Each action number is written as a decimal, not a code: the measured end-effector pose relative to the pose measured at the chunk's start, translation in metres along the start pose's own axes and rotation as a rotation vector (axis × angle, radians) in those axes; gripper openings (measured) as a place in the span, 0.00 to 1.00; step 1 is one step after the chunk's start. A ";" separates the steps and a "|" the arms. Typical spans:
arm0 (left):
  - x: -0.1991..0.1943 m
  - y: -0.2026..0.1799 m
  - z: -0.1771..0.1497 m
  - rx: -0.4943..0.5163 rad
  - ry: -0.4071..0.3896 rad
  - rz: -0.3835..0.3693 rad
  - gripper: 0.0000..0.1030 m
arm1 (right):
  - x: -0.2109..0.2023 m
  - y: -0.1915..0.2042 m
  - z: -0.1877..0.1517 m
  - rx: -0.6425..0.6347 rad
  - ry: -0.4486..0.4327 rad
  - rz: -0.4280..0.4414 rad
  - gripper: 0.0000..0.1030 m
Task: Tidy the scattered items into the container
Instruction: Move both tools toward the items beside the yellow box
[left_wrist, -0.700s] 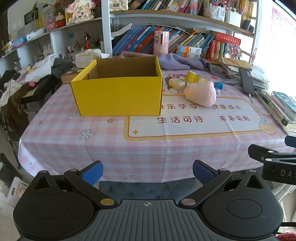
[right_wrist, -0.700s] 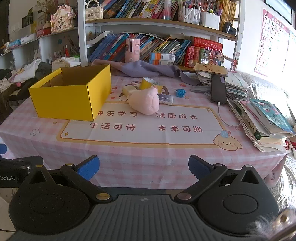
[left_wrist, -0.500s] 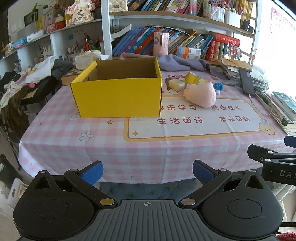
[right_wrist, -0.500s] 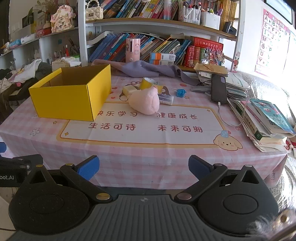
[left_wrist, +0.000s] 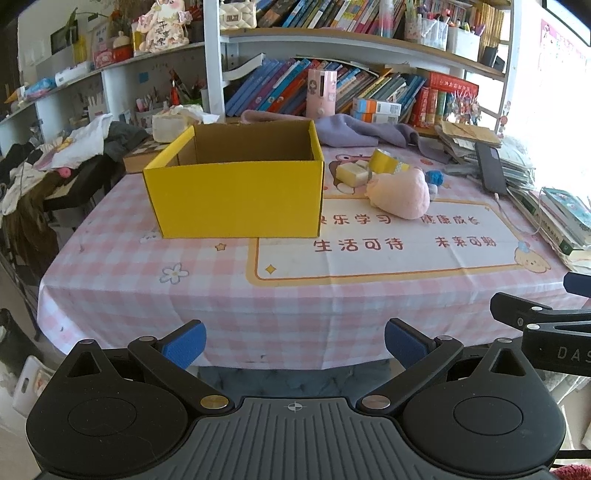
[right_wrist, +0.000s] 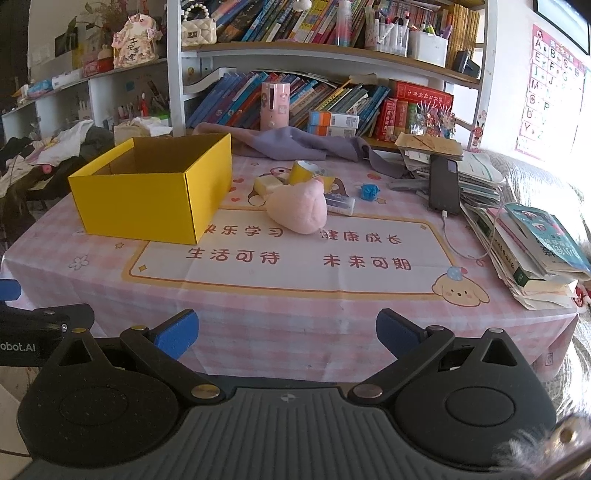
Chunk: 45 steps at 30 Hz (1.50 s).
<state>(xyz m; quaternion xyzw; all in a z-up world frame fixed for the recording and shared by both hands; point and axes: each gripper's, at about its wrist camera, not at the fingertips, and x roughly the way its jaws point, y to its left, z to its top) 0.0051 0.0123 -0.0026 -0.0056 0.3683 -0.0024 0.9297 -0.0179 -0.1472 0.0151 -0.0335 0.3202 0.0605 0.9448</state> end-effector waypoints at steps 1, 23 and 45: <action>-0.001 0.000 -0.001 0.000 -0.002 0.001 1.00 | 0.000 0.000 0.000 0.001 -0.001 0.001 1.00; -0.004 -0.003 -0.006 0.025 0.005 -0.011 1.00 | -0.007 -0.002 -0.004 0.014 -0.008 0.006 1.00; 0.004 -0.011 -0.001 0.052 0.000 -0.043 1.00 | -0.006 -0.007 -0.003 0.019 -0.019 -0.006 1.00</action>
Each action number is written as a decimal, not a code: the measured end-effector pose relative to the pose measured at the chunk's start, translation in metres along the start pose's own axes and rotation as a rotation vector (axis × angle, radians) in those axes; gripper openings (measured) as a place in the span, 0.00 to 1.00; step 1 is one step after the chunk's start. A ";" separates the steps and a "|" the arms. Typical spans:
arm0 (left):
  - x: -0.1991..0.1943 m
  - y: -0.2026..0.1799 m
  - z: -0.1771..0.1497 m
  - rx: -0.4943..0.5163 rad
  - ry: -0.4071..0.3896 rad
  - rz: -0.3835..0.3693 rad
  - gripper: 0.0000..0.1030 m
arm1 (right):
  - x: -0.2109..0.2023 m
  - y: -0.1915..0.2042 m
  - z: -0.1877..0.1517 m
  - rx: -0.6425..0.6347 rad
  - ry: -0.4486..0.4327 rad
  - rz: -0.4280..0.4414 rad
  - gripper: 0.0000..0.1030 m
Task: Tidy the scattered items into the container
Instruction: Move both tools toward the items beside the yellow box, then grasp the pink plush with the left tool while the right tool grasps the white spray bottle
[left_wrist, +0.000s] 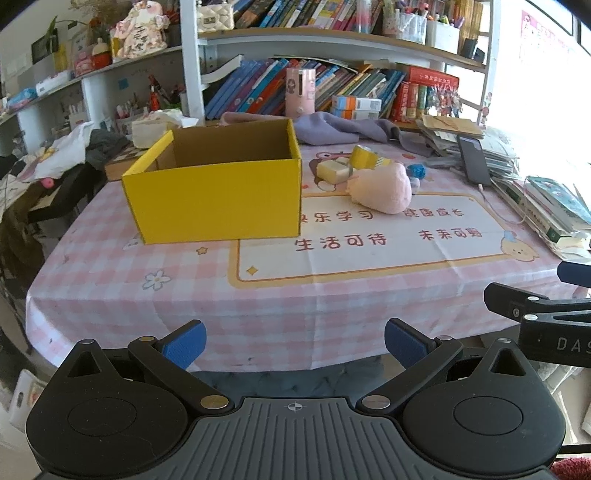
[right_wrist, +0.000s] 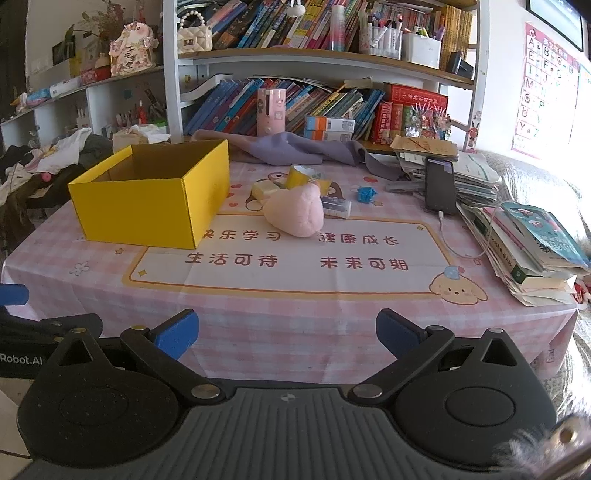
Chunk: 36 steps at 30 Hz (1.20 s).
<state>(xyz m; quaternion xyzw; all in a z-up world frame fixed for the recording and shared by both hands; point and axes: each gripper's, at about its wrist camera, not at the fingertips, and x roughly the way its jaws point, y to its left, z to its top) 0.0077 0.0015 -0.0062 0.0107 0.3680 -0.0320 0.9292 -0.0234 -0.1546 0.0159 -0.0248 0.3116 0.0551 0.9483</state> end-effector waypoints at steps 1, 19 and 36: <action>0.001 -0.002 0.001 0.006 -0.001 -0.006 1.00 | 0.000 -0.002 0.000 0.003 0.002 -0.005 1.00; 0.036 -0.038 0.033 0.120 -0.052 -0.072 1.00 | 0.033 -0.038 0.018 0.057 -0.003 -0.051 0.99; 0.108 -0.088 0.096 0.162 -0.061 -0.135 1.00 | 0.107 -0.093 0.071 0.049 0.030 -0.082 0.99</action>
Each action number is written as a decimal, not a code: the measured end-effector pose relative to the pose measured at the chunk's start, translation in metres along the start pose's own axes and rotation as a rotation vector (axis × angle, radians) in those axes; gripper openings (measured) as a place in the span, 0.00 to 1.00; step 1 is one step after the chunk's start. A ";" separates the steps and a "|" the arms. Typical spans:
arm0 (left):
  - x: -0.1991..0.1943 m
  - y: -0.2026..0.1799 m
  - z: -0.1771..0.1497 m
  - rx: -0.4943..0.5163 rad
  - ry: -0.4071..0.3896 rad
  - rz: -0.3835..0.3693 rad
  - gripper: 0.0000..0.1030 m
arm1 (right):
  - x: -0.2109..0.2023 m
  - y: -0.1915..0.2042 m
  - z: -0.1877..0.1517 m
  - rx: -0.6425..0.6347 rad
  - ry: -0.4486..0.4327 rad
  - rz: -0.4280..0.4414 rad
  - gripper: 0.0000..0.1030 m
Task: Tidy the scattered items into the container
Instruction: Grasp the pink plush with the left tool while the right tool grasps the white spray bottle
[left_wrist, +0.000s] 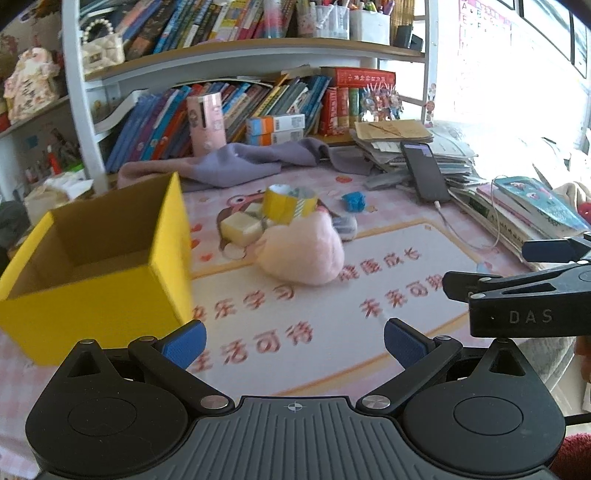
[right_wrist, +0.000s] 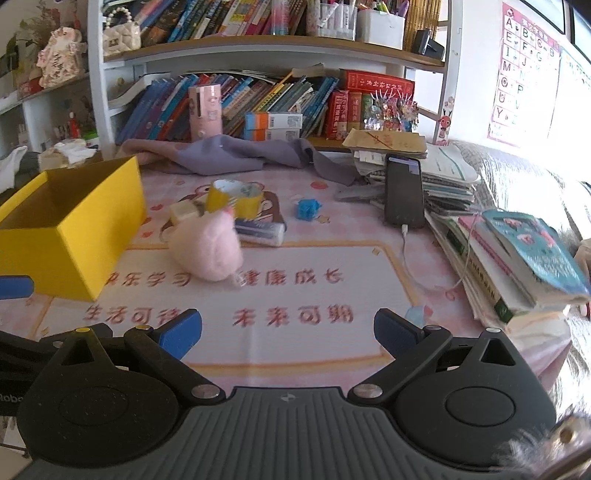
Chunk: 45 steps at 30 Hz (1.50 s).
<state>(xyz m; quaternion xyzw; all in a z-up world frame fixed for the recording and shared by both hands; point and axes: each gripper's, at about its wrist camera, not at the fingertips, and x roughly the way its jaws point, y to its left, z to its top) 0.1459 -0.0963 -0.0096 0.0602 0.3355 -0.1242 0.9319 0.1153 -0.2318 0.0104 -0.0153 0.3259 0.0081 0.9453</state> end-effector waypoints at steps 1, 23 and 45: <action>0.005 -0.003 0.005 0.003 0.001 0.002 1.00 | 0.005 -0.004 0.004 -0.002 0.003 0.001 0.99; 0.135 -0.024 0.074 -0.030 0.159 0.142 1.00 | 0.144 -0.062 0.086 -0.056 0.087 0.196 1.00; 0.208 -0.011 0.073 -0.118 0.254 0.188 1.00 | 0.270 0.003 0.117 -0.587 0.235 0.576 0.65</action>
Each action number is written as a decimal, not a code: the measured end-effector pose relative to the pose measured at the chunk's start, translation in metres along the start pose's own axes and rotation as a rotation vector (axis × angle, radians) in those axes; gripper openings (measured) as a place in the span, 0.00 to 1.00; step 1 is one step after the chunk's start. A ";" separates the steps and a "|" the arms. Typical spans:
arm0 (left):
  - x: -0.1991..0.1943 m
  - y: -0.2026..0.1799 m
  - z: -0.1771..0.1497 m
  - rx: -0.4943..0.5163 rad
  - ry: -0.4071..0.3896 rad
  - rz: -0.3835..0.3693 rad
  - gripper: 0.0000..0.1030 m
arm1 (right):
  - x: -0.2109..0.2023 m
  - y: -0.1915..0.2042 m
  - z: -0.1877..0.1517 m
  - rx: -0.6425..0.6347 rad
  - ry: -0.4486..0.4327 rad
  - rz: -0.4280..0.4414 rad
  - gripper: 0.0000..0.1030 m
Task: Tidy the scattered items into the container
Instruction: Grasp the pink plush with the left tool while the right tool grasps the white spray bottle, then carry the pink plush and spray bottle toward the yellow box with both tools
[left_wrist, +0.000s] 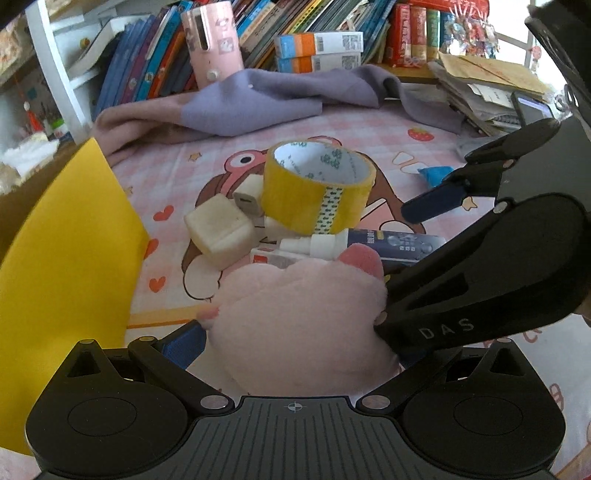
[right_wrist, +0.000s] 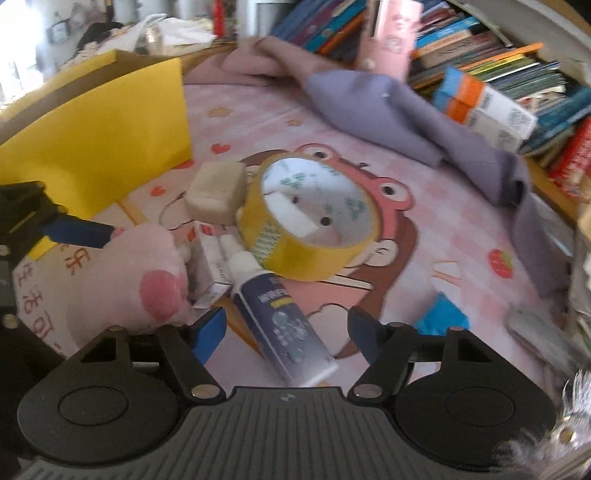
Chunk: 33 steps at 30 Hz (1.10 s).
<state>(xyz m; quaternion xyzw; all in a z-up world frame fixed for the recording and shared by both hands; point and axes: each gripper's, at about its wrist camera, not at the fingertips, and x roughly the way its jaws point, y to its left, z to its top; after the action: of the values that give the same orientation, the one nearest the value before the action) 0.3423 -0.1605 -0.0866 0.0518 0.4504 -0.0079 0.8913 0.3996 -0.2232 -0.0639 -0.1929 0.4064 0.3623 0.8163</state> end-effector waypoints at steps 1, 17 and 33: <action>0.002 0.001 0.000 -0.011 0.005 -0.008 1.00 | 0.002 -0.001 0.001 -0.003 0.003 0.013 0.63; -0.018 0.015 -0.013 -0.062 0.013 -0.068 0.84 | -0.012 0.007 -0.019 0.139 0.010 0.078 0.30; -0.075 0.030 -0.035 -0.091 -0.046 -0.184 0.84 | -0.071 0.036 -0.038 0.313 -0.068 -0.003 0.29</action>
<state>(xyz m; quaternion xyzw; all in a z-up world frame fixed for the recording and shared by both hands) 0.2720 -0.1301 -0.0445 -0.0305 0.4328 -0.0703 0.8982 0.3239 -0.2529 -0.0298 -0.0516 0.4298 0.2996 0.8502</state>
